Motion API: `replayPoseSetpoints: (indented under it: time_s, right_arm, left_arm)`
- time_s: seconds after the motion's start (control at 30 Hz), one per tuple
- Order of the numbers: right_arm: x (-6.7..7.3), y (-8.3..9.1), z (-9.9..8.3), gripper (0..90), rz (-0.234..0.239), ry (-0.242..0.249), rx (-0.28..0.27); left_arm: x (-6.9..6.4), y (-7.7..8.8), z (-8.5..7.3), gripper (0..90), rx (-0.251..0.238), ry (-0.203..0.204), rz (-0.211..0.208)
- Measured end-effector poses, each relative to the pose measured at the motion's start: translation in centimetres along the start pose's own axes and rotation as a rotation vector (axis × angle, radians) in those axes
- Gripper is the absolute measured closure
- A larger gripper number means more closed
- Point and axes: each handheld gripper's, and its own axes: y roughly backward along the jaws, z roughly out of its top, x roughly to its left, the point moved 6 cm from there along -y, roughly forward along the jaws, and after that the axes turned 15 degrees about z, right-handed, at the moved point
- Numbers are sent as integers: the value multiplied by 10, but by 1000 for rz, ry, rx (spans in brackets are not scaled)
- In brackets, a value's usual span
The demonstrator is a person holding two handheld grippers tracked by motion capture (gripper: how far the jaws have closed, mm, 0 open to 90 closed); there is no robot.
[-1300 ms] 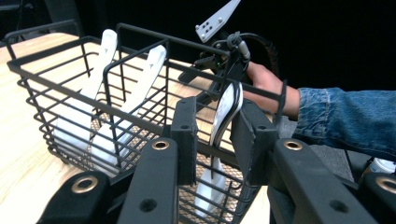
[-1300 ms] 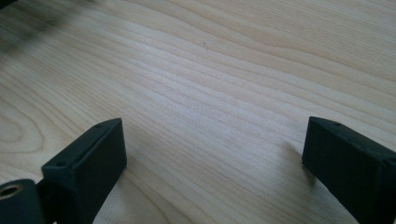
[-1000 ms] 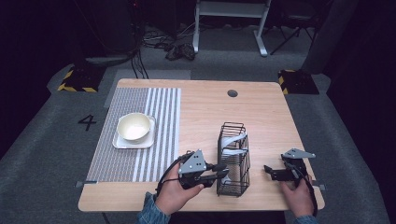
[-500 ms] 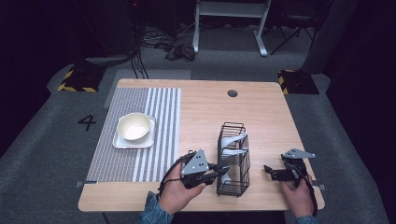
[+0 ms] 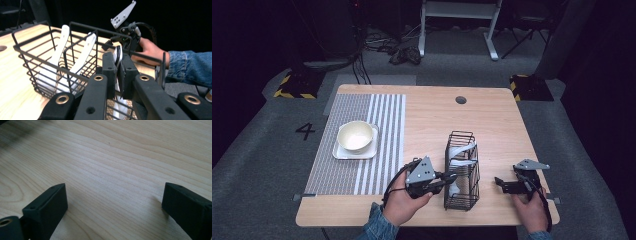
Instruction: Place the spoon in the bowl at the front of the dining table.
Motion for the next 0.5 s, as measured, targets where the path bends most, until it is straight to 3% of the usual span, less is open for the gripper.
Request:
replayPoseSetpoints:
  time_s: [0.5]
  right_arm:
    - [0,0,0,63,0,0,0]
  left_arm:
    - [0,11,26,848,-56,-6,-43]
